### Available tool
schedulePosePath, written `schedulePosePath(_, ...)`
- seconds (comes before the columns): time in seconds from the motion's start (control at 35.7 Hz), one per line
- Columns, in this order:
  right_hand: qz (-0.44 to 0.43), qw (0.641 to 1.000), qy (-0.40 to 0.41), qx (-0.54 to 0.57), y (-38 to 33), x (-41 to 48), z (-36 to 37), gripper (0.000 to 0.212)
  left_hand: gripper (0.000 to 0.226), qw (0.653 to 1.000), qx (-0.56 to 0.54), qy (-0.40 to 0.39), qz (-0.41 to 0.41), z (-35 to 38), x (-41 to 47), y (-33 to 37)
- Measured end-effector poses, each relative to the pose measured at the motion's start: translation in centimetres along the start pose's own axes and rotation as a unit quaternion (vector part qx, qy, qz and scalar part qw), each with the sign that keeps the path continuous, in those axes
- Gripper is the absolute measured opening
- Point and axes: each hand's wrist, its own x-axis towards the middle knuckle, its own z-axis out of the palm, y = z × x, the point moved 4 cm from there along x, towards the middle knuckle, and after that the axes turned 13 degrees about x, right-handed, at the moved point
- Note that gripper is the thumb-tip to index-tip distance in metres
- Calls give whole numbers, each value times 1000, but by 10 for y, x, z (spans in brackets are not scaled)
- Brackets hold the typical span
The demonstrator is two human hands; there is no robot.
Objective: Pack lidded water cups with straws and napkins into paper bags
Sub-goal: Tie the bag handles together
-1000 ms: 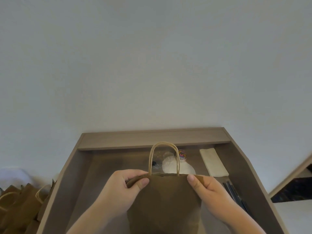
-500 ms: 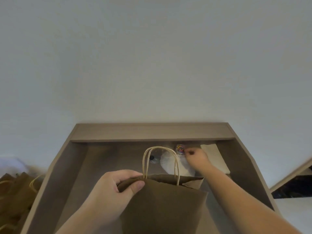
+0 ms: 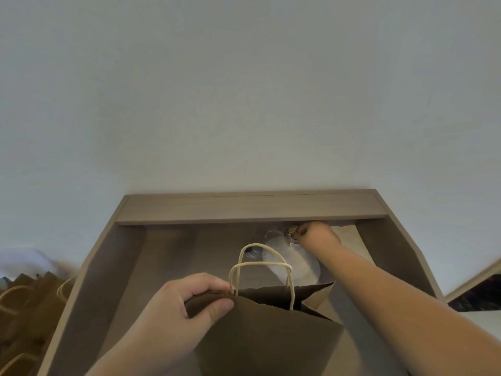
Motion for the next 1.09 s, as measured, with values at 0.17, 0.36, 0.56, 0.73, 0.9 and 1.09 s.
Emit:
schedulePosePath(0.17,3,998,-10,-57,-9,3,-1,28,29,1000,-16,1,0,-1,0,0)
schedulePosePath(0.36,-4,997,-5,-74,-15,0,-1,21,23,1000,-3,4,-5,-4,1,-2)
schedulePosePath(0.56,-7,996,-8,-83,-18,-3,-1,23,20,1000,11,6,1,-3,2,-2)
schedulePosePath(0.73,-12,996,1,-87,-19,-5,-1,19,21,1000,13,-1,-4,-3,2,-4)
schedulePosePath(0.9,-37,996,39,-74,-14,-9,-1,26,24,1000,7,9,-2,-4,1,-2)
schedulePosePath(1.09,-57,994,84,-41,-16,-9,-3,26,20,1000,9,4,-6,-5,2,-1)
